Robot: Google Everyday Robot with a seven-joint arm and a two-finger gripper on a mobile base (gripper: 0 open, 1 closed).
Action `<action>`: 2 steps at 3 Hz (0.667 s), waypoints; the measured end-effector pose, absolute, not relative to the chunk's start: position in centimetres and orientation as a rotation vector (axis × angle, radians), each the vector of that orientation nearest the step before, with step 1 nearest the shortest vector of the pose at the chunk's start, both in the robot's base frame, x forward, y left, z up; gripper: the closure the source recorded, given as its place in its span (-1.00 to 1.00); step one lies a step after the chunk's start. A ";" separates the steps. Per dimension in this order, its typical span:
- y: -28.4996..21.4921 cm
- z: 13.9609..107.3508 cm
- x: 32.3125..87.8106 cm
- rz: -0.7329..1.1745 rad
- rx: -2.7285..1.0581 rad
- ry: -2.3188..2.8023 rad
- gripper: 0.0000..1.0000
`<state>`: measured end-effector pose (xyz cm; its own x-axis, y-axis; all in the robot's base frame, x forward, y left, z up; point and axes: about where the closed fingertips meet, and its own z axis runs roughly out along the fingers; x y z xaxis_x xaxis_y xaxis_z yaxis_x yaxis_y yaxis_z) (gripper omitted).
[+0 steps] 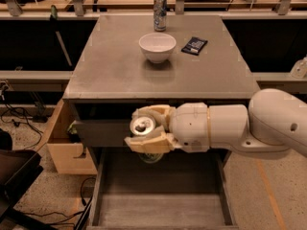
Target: Place green can into middle drawer
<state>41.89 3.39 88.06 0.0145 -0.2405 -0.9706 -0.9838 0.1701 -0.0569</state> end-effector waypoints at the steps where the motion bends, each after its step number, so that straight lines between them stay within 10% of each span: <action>1: 0.7 84.3 42.4 0.873 -1.222 1.465 1.00; 2: 0.7 84.3 42.4 0.873 -1.222 1.465 1.00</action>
Offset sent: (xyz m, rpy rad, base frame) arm 0.0036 -0.0221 -0.0311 -0.0091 -0.0034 -0.0515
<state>42.36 0.74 84.29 0.0070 -0.2516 -0.9678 -0.9708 0.2303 -0.0669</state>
